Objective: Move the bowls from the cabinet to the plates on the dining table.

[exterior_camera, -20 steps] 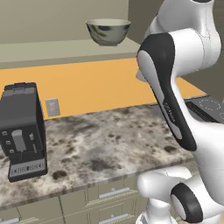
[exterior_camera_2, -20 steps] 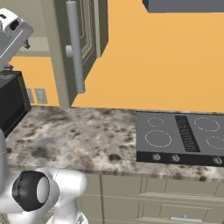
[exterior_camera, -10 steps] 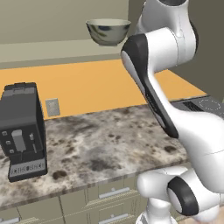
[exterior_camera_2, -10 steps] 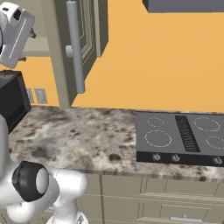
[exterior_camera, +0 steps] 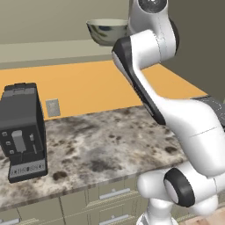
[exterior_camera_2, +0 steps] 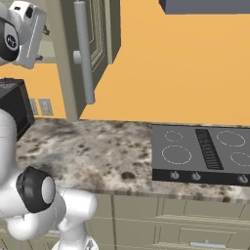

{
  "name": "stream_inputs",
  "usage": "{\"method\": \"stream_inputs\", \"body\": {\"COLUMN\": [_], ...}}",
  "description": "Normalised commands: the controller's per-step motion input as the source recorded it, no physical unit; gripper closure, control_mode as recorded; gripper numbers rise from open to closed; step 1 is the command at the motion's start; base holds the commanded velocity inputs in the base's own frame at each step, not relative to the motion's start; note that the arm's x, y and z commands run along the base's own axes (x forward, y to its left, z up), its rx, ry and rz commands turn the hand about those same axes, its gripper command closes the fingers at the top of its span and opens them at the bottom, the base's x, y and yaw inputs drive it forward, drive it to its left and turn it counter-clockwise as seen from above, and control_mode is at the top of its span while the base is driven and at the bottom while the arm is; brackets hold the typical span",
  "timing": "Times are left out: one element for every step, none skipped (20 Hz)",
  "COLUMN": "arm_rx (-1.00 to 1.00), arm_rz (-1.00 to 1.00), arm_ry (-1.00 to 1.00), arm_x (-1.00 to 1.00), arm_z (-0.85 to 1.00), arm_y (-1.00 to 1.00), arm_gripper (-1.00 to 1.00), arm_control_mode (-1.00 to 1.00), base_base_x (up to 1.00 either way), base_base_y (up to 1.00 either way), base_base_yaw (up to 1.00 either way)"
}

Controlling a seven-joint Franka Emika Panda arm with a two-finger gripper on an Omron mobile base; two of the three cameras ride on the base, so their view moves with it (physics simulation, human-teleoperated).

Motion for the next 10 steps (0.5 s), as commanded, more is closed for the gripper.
{"method": "stream_inputs", "body": {"arm_rx": [-0.01, -0.02, -0.02, 0.0, 0.0, 0.0, 0.0, 0.0, 0.04, 0.09], "arm_rz": [0.0, 0.0, 0.0, 0.0, 0.0, 0.0, 0.0, 0.0, 0.0, 0.0], "arm_ry": [-0.02, -0.02, -0.02, -0.01, 0.0, 0.0, 0.0, 0.0, 0.0, 0.0], "arm_x": [0.69, 0.65, 0.66, 0.69, 0.76, 0.71, 0.61, 0.61, 0.63, 0.69], "arm_z": [0.14, 0.22, 0.29, 0.26, 0.23, 0.21, 0.16, 0.19, 0.21, 0.14], "arm_y": [0.0, 0.0, 0.0, 0.0, 0.0, 0.0, 0.0, 0.0, 0.0, 0.0], "arm_gripper": [-1.0, -1.0, -1.0, -1.0, -1.0, -1.0, -1.0, -1.0, -1.0, -1.0], "arm_control_mode": [-1.0, -1.0, -1.0, -1.0, -1.0, -1.0, -1.0, -1.0, -1.0, -1.0], "base_base_x": [0.0, 0.0, 0.0, 0.0, 0.0, 0.0, 0.0, 0.0, 0.0, 0.0], "base_base_y": [0.0, 0.0, 0.0, 0.0, 0.0, 0.0, 0.0, 0.0, 0.0, 0.0], "base_base_yaw": [0.0, 0.0, 0.0, 0.0, 0.0, 0.0, 0.0, 0.0, 0.0, 0.0]}}
